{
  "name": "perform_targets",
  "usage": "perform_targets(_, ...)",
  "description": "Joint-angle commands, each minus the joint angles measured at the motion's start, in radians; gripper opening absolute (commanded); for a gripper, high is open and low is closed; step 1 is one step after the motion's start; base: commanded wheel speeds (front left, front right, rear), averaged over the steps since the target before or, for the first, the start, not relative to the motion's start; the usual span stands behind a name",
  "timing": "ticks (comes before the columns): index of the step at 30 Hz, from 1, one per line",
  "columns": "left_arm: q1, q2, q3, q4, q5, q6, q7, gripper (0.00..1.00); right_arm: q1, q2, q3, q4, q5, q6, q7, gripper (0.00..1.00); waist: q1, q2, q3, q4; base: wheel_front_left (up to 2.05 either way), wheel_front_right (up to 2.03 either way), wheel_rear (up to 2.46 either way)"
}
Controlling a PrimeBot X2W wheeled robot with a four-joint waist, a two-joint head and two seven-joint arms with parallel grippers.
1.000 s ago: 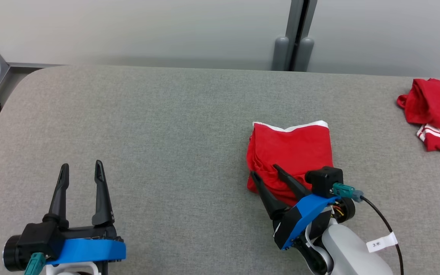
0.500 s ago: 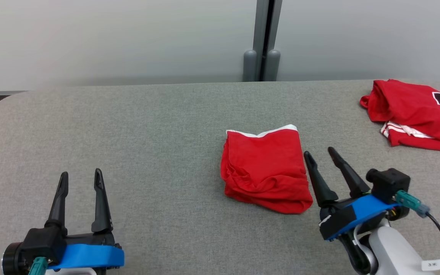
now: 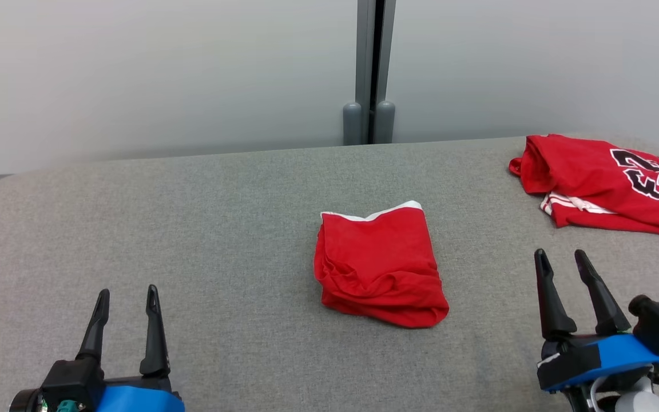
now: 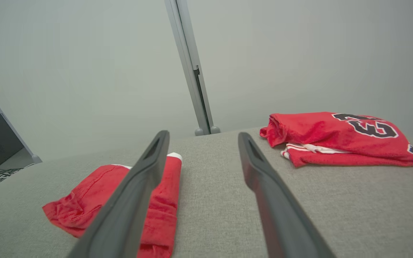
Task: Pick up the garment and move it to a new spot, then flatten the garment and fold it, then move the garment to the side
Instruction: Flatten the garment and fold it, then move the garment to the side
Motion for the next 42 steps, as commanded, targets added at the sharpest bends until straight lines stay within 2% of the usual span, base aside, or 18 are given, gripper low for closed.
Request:
perform_targets(1,0.014,0.008,-0.001,0.002,0.002,0.003,0.007,1.0,0.036,0.011,-0.011,-0.028,-0.008,0.001,0.011,1.0,0.0,0.0,-0.008,-0.002,0.0,0.0,0.0)
perform_targets(9,0.041,0.018,-0.008,-0.014,0.0,0.009,0.039,1.0,0.135,0.034,-0.045,-0.164,-0.06,0.001,0.074,1.0,0.0,0.0,-0.027,0.011,0.0,0.0,0.0)
perform_targets(15,0.045,0.026,-0.019,-0.03,0.004,0.015,0.062,1.0,0.172,0.037,-0.038,-0.207,-0.051,0.001,0.112,1.0,0.0,0.0,-0.031,0.027,0.0,0.0,0.0)
perform_targets(42,0.043,0.037,-0.043,-0.033,-0.015,0.038,0.071,1.0,0.155,0.037,-0.011,-0.158,-0.092,0.001,0.125,1.0,0.0,0.0,-0.029,0.051,0.0,0.0,0.0)
